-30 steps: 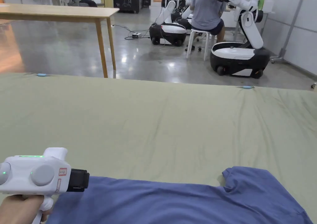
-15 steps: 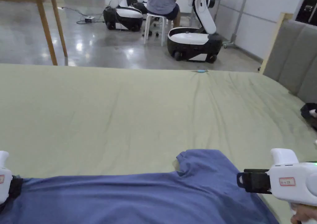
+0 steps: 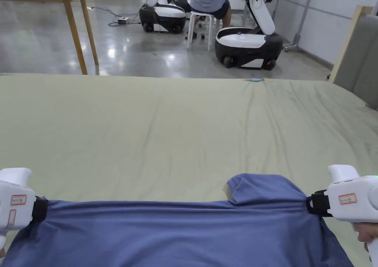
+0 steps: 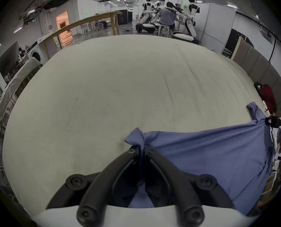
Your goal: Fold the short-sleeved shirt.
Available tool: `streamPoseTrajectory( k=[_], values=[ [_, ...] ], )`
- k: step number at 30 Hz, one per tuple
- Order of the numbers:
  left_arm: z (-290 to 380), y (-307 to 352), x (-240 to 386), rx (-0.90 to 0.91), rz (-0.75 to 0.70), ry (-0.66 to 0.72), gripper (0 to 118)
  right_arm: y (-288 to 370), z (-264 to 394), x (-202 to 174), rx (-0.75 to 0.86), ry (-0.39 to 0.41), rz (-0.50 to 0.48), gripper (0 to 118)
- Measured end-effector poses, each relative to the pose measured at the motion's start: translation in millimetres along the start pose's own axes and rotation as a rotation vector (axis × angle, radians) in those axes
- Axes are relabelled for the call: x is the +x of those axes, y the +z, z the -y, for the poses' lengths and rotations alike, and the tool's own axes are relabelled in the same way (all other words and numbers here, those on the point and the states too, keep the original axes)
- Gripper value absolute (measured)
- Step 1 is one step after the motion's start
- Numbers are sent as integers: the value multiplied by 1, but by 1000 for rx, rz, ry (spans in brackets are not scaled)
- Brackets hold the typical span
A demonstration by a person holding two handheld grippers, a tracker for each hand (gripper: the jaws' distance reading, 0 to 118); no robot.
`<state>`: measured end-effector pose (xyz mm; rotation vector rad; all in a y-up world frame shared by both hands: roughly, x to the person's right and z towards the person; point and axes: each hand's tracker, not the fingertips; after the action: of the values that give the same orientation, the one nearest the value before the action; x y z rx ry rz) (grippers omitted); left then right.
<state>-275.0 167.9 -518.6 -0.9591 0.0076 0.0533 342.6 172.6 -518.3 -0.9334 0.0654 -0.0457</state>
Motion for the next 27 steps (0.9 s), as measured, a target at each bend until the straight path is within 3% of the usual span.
streamPoseTrajectory(
  k=[9, 18, 27],
  values=[
    [33, 91, -19, 106, 87, -9, 3, 104, 29, -13, 127, -8, -65, 3],
    [118, 170, -34, 199, 139, 1, 3, 191, 114, -22, 219, -1, -99, 3],
    [196, 186, -45, 194, 126, -5, 3, 207, 199, -21, 190, -27, -117, 3]
  ],
)
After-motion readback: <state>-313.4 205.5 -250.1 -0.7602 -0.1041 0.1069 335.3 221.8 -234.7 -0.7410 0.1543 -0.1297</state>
